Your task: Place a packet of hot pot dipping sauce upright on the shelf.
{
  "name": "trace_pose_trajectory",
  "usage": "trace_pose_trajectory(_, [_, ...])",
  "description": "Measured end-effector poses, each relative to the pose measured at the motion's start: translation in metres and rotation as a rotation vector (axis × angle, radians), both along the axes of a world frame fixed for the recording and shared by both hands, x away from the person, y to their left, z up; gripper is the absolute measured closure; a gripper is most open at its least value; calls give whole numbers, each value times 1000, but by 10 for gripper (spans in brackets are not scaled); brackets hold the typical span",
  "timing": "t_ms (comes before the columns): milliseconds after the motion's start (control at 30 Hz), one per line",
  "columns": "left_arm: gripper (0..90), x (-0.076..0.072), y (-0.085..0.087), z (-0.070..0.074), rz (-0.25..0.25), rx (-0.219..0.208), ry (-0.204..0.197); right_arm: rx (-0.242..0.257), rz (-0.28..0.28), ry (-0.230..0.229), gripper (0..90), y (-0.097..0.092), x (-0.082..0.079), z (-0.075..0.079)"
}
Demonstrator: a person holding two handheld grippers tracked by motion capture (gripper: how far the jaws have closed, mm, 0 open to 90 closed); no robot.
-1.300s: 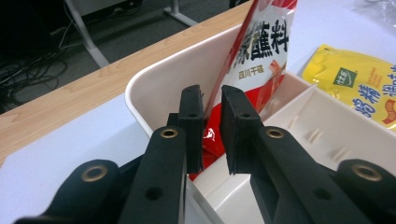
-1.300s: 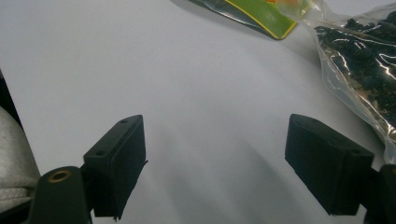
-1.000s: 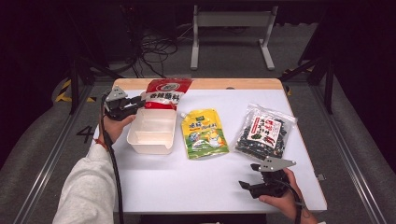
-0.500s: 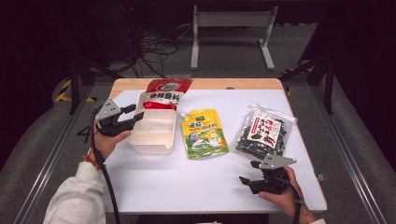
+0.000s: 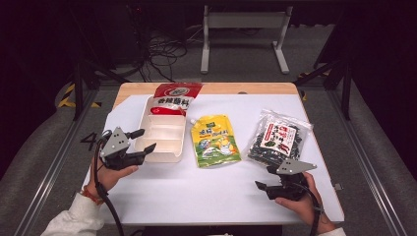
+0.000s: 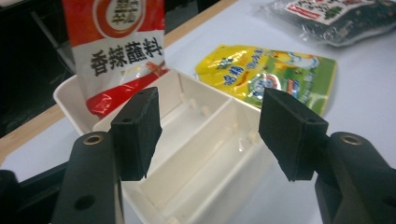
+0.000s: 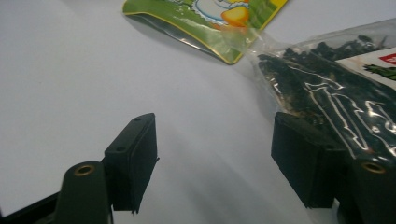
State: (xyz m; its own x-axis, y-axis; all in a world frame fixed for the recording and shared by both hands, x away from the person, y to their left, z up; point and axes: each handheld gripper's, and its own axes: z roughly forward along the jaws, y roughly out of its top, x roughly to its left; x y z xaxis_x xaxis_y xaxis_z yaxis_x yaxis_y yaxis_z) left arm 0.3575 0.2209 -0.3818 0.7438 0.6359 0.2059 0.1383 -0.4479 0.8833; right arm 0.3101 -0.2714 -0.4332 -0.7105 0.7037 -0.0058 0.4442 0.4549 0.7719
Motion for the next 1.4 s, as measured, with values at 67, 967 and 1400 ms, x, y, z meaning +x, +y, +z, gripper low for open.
trace_pose_trajectory(67, [372, -7, -1, -3, -10, 9, 4, 11, -12, -9, 329, -4, 0, 2])
trace_pose_trajectory(967, [297, -35, -39, -67, -146, 143, 189, 76, -436, 28, 138, -88, 48, -9])
trace_pose_trajectory(1400, [272, -32, -52, -73, -191, 164, 223, 189, -387, 221, 192, -92, 73, -16])
